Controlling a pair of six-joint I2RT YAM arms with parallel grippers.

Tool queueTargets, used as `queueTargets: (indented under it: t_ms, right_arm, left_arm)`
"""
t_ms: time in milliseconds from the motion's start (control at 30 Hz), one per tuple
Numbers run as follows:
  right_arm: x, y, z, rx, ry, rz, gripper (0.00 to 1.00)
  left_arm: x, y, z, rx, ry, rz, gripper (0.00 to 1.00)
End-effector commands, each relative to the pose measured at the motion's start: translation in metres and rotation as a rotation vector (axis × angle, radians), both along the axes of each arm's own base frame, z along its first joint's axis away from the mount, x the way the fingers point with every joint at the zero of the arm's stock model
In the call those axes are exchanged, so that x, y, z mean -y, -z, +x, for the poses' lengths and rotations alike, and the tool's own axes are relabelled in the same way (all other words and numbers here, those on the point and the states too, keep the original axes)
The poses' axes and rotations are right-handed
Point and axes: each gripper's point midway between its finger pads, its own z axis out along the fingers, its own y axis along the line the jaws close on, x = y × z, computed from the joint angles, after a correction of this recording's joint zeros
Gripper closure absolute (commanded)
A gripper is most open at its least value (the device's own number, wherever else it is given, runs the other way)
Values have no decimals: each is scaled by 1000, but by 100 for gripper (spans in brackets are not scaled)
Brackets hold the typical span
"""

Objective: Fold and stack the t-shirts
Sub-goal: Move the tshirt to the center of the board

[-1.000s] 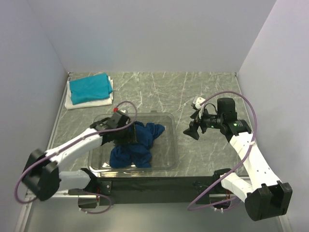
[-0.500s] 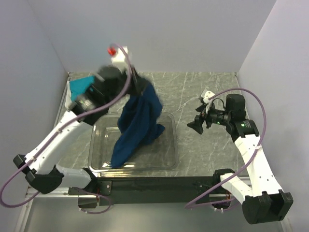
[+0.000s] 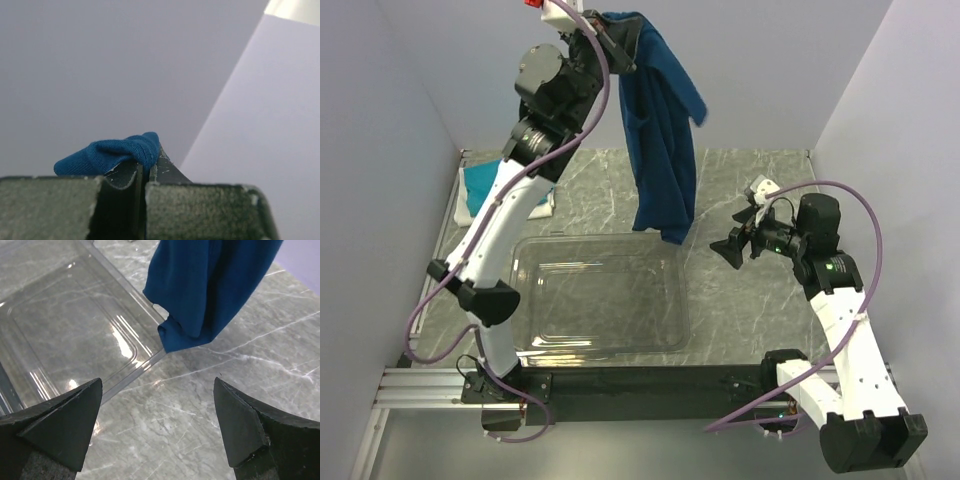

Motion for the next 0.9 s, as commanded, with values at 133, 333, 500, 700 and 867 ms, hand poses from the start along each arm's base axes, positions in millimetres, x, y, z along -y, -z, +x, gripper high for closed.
queueTargets:
  t_ms: [133,333,500,700,867]
  right_arm:
    - [5,-3,2,24,52,41,2]
    - [5,12,-2,-4,54,48,2]
    - [3,39,-8,-67,32,47,2]
    - [-6,76,-21,-203,-9,63,4]
    - [-20,100,-33,-288,-57,44,4]
  left_arm:
    - [-46,-64,5,207,-98,-230,100]
    - [-36,4,61,42,-94,-145,100]
    - [-8,63,78,-102,5,-76,100]
    - [6,126,84,-250,50,5,99]
    - [13,196,73,-407,92,98,75]
